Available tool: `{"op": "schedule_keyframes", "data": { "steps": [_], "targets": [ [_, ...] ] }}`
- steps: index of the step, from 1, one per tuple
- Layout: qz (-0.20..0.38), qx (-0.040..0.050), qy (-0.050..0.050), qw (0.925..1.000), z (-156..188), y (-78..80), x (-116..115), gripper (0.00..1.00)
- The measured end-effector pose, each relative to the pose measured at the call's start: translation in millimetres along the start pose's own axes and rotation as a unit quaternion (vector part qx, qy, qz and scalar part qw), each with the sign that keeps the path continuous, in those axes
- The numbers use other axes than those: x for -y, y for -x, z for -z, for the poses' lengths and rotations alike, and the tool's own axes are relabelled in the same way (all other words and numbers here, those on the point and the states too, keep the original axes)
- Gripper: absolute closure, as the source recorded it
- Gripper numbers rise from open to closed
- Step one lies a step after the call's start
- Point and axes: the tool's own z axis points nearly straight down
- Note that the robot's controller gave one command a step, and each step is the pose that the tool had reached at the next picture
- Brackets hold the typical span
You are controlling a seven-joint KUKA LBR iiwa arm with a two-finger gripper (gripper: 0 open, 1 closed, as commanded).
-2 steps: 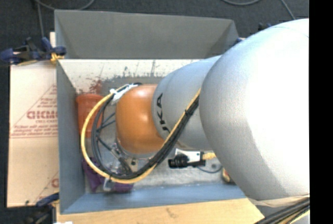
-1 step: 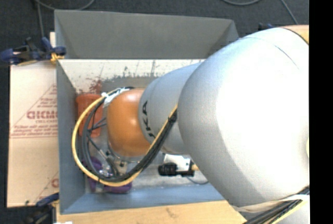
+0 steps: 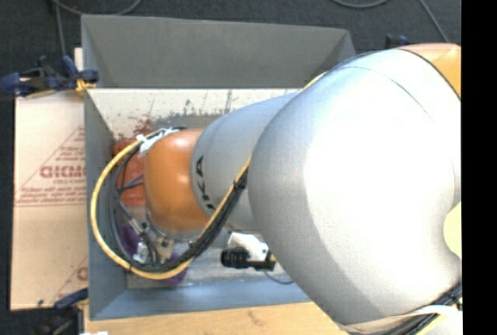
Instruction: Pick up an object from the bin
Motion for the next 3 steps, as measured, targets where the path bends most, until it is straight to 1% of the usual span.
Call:
{"op": "schedule_keyframes", "data": {
  "steps": [1, 2, 3],
  "targets": [
    [-0.001, 0.0002, 0.000, 1.0000, 0.0, 0.3, -0.2, 1.00],
    [0.001, 0.0058, -0.001, 1.0000, 11.6, 0.8, -0.1, 1.00],
    [0.001, 0.0042, -0.003, 1.0000, 16.1, 0.0, 1.3, 1.00]
  ]
}}
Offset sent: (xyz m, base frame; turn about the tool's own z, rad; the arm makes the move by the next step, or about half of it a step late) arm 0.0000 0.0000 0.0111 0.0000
